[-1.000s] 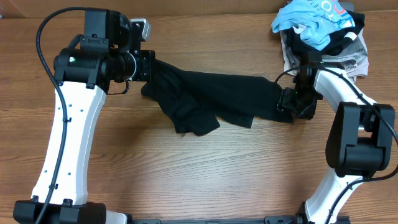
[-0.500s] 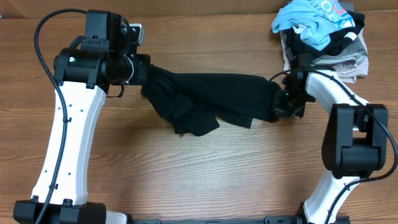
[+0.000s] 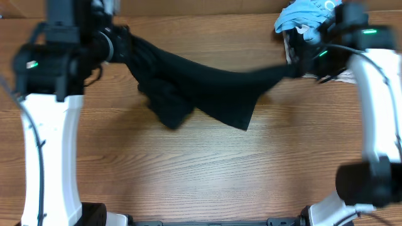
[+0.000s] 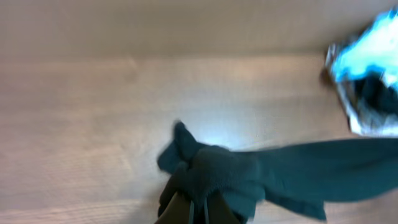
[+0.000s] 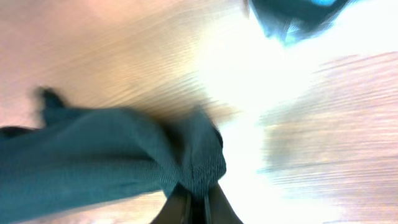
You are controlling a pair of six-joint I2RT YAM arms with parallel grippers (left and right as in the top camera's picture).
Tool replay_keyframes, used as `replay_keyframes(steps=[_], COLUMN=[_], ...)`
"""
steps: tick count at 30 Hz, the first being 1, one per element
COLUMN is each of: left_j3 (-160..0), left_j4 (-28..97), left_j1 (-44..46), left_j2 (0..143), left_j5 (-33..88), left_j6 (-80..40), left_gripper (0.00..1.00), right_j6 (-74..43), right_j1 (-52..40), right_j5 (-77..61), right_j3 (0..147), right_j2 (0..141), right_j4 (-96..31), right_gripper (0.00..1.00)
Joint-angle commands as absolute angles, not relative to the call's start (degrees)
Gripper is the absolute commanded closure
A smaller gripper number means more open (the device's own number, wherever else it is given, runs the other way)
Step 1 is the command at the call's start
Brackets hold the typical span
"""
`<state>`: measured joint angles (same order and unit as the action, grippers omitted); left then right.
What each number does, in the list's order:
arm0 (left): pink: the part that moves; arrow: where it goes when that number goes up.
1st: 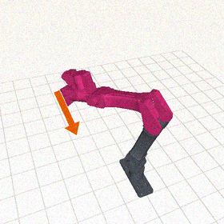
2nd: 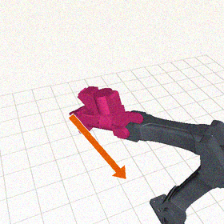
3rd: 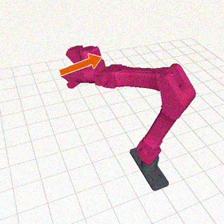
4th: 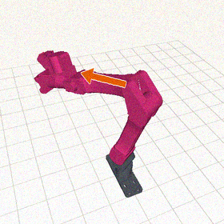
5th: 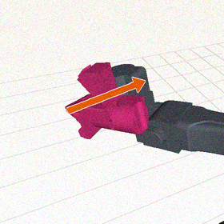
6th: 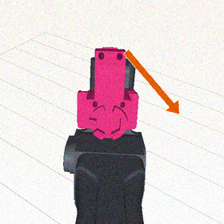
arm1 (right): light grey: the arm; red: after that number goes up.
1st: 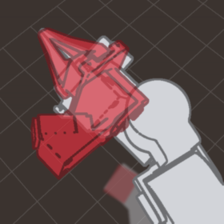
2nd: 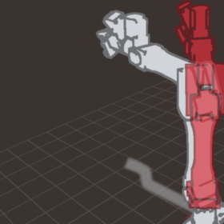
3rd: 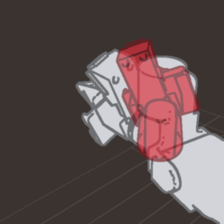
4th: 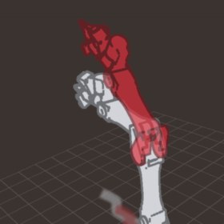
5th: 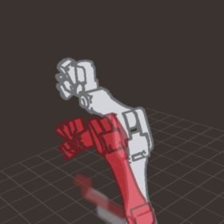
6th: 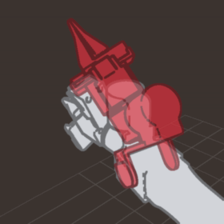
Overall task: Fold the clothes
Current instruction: 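Lift the shirt with both grippers and stretch it wide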
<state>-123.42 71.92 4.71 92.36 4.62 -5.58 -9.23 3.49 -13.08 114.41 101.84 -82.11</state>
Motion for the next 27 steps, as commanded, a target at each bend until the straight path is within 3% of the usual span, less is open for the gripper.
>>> replay_keyframes(steps=[1, 7, 11, 21, 27], left_j3=[-135.2, -148.6, -154.4, -156.5, -156.5], left_j4=[74.5, 79.6, 83.3, 87.4, 93.0], left_j1=[4.1, 4.1, 4.1, 4.1, 4.1], left_j2=[90.9, 90.5, 88.5, 77.6, 73.5], left_j5=[-0.6, -5.7, -10.7, -15.7, -21.0], left_j6=[-3.7, -1.2, -1.2, -1.3, -1.8], left_gripper=[0.96, 0.96, 0.96, 0.96, 0.96], right_j6=[-7.0, -7.0, -7.1, -7.5, -9.0], right_j1=[4.3, 4.3, 4.3, 4.3, 4.3], right_j5=[-11.2, -10.5, -11.6, -11.6, -11.7], right_j3=[130.8, 151.9, 157.0, 154.8, 144.1], right_j2=[95.9, 95.0, 91.9, 77.7, 68.5], right_j4=[-87.7, -96.7, -97.0, -97.0, -97.0], right_gripper=[0.96, 0.96, 0.96, 0.96, 0.96])
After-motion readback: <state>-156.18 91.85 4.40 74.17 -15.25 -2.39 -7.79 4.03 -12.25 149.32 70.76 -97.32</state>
